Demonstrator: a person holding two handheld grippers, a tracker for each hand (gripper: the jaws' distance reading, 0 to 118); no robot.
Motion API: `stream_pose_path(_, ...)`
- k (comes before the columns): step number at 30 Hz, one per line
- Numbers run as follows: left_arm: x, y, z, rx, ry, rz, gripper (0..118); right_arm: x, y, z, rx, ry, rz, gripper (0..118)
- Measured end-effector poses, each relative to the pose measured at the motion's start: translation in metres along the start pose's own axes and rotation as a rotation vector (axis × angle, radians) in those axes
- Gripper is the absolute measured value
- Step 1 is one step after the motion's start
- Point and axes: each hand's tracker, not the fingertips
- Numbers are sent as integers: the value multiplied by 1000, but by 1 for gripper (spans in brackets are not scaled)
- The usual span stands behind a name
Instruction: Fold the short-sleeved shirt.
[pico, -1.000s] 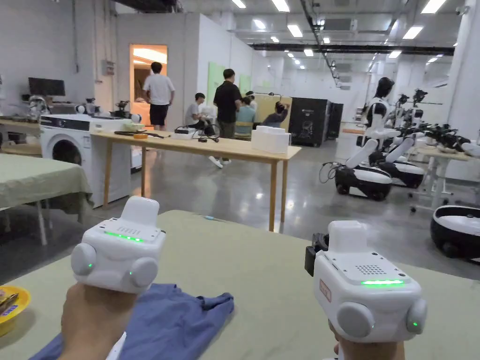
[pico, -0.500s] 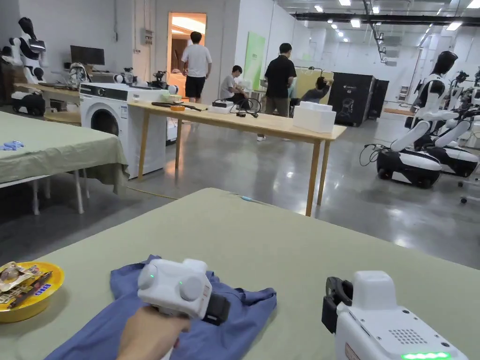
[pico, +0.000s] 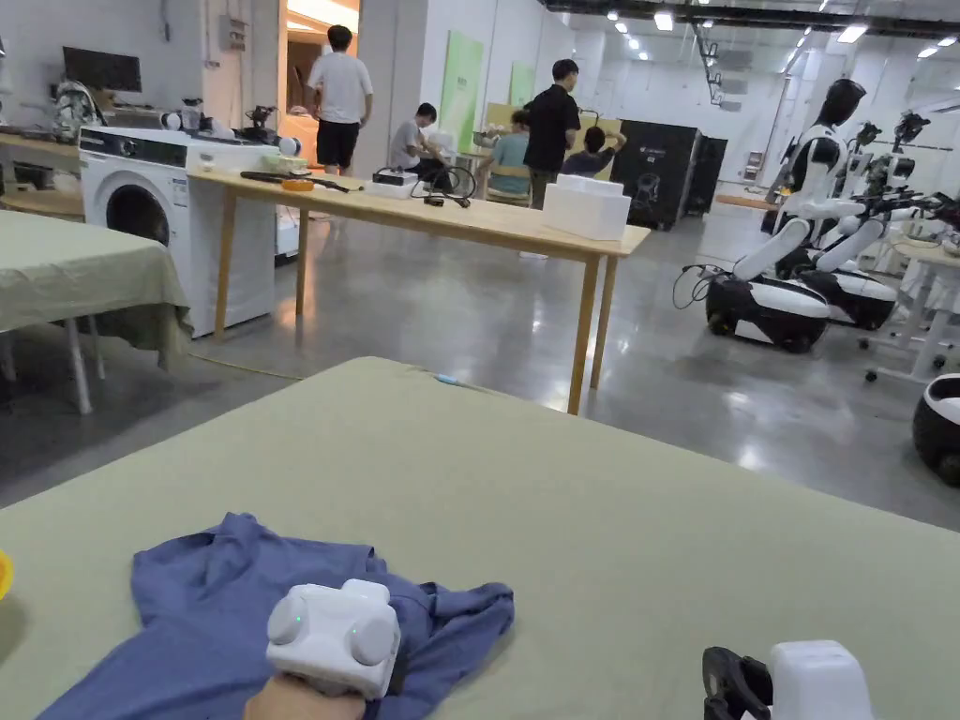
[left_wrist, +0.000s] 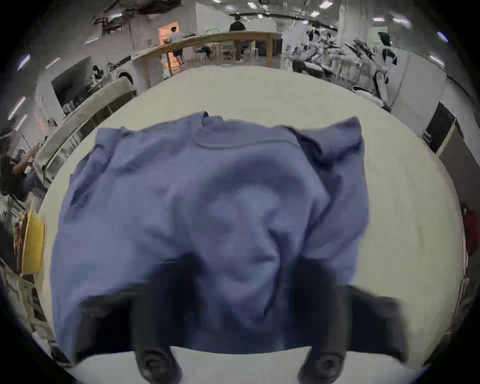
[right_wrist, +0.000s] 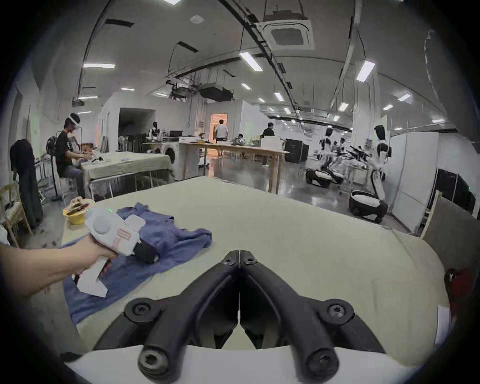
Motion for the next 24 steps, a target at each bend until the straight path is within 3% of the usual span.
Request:
stream_pose_path(1,-2,-1,1,-45,-7,25,1,3,0,1,-3,0,-12,1)
stream_pose_path(5,3,-1,18,-29,-63,77,1,24,-1,24,13,-17,-82,1)
stream_pose_path(8,39,5,55,74,-203,85,1,51,1,49,42,-69,-120,1)
stream_pose_path(14,182,16,144,229,-450,-60,1,111,7,115,86,-216,-142,1)
stream_pose_path(20,349,-14,215,244,-702,-223,1,174,-1,189,105,-352,-152,1)
stream_pose_path(24,444,-56,210,165,-707,-369,1,209,-18,225,90,-425,-148,1)
